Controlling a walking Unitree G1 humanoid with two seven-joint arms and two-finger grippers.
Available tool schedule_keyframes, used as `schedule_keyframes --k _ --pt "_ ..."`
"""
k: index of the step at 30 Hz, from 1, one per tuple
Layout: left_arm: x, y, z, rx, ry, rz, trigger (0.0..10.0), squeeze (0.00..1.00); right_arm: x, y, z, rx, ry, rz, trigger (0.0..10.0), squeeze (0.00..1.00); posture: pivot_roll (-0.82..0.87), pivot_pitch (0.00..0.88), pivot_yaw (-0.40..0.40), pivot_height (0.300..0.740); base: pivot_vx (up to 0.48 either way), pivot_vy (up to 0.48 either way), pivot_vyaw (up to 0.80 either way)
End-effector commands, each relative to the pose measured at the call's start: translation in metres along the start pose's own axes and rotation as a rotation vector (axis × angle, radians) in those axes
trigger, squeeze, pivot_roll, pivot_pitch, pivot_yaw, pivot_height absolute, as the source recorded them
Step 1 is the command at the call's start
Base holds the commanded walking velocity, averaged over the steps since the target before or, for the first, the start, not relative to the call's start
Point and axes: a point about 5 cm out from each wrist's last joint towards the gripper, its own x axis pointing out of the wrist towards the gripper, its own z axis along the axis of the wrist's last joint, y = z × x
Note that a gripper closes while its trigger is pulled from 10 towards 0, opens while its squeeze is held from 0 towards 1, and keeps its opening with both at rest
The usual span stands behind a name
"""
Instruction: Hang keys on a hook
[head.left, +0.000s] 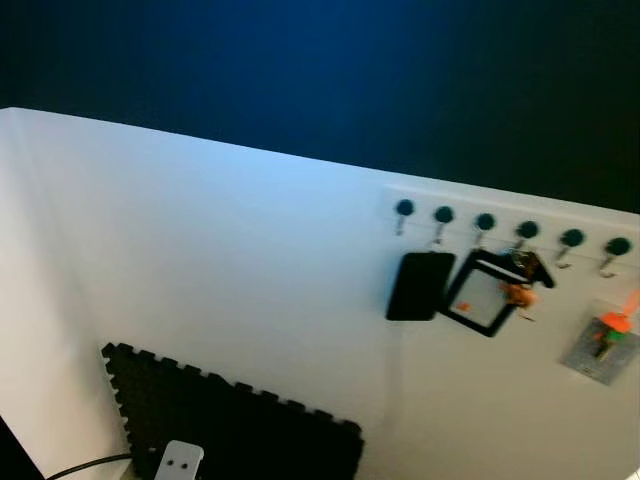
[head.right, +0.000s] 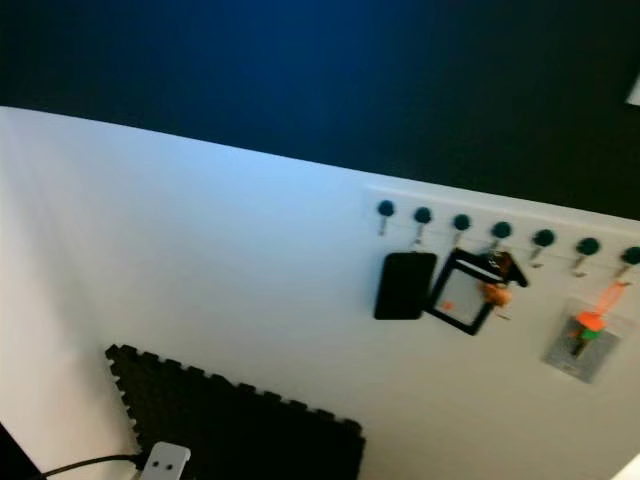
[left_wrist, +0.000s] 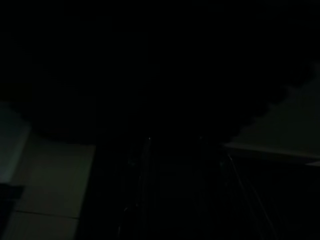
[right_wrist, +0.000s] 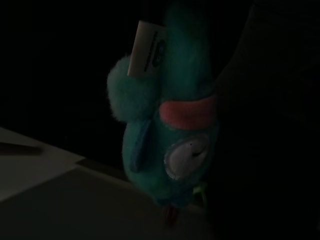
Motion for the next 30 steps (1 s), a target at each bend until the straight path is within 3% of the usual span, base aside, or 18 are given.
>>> schedule_keyframes --k 1,4,24,30 --pt "-0.0008 -0.0034 -0.0026 0.007 0.006 -0.015 10.0 0.0 -0.0026 -0.0059 -0.0037 -0.001 0.011 -0.019 10.0 0.0 0.04 0.065 -0.033 0.74 0.0 -0.472 0.0" --pt "-0.0012 -0.0024 -0.0019 0.009 -0.001 -0.006 10.0 0.0 -0.0028 -0.0058 -0.0042 -0.001 0.012 -0.019 10.0 0.0 0.04 0.067 -0.034 0.74 0.0 -0.435 0.0" --pt "-0.0016 -0.0003 -0.0028 0.054 0.013 0.014 10.0 0.0 -0.004 -0.0064 -0.0064 -0.009 0.016 -0.02 10.0 0.0 0.04 0.06 -0.034 0.74 0.0 0.0 0.0" --pt "-0.0026 -0.0029 -0.0043 0.089 0.018 -0.012 10.0 0.0 -0.0045 -0.0063 -0.0073 -0.009 0.016 -0.02 10.0 0.0 0.04 0.056 -0.03 0.74 0.0 -0.48 0.0"
